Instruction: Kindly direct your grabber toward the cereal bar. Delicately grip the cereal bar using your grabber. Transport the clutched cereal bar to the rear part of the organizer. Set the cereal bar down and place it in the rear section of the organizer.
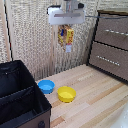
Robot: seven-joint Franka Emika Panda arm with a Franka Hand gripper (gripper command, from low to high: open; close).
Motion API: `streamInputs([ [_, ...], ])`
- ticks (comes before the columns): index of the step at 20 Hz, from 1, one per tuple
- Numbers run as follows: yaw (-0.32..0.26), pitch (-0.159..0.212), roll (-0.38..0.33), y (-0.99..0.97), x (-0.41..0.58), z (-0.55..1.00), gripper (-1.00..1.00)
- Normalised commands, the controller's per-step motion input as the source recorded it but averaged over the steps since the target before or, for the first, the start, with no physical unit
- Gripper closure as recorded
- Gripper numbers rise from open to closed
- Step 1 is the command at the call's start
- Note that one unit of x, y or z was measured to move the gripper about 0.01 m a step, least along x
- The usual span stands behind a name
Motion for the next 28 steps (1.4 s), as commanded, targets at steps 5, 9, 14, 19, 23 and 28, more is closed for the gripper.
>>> streamInputs([
  [5, -0.233, -0.002, 0.0, 0.5, -0.006, 0.26, 1.0],
  [9, -0.214, 0.0, 0.0, 0.53, -0.014, 0.18, 1.0],
  [14, -0.177, 0.019, 0.001, 0.59, -0.019, 0.07, 1.0],
  [19, -0.18, 0.012, 0.06, 0.53, 0.0, 0.14, 1.0],
  [23, -0.183, 0.0, 0.128, 0.46, -0.007, 0.2, 1.0],
  [28, -0.183, 0.011, 0.098, 0.51, -0.007, 0.1, 1.0],
])
